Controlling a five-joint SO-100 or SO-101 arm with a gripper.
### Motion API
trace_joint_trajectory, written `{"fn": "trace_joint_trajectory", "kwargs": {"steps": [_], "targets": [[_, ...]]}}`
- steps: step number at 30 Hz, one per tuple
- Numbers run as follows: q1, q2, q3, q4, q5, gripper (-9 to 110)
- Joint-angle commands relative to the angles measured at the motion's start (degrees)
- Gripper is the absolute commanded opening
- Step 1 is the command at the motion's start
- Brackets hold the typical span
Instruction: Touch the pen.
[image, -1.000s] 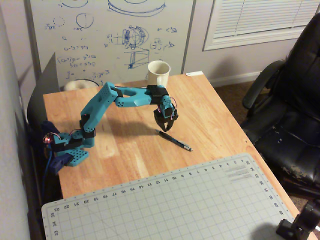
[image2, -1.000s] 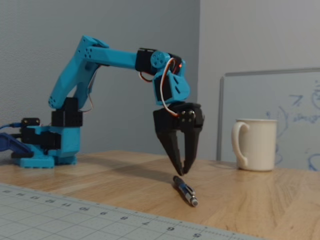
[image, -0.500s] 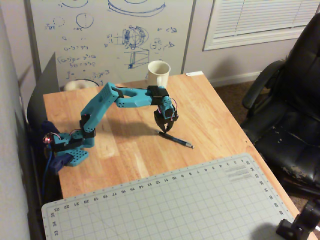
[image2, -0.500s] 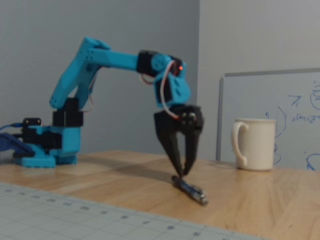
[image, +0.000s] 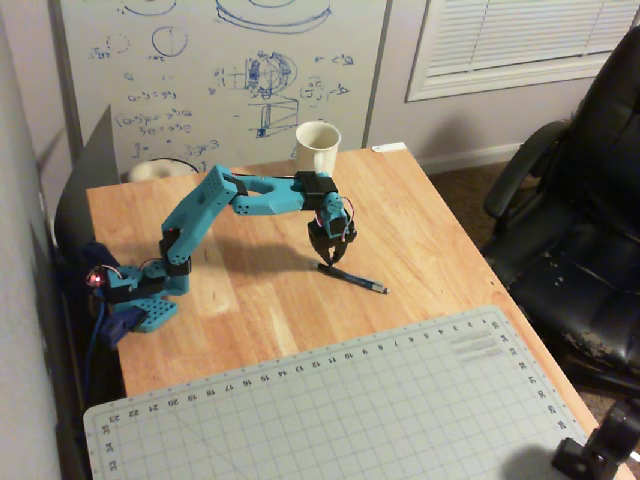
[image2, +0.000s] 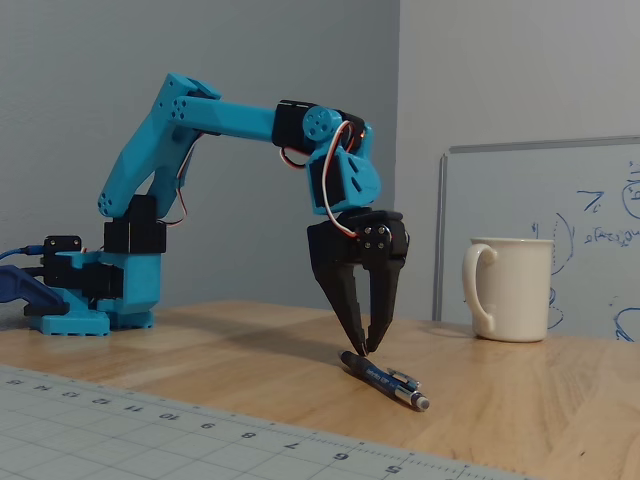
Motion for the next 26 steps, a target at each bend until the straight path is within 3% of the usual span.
{"fn": "trace_joint_trajectory", "kwargs": {"steps": [1, 26], "targets": [[0.5, 2.5, -4.7, 0.1, -0.5, 1], [-0.2, 2.8, -4.8, -0.6, -0.5, 1]]}}
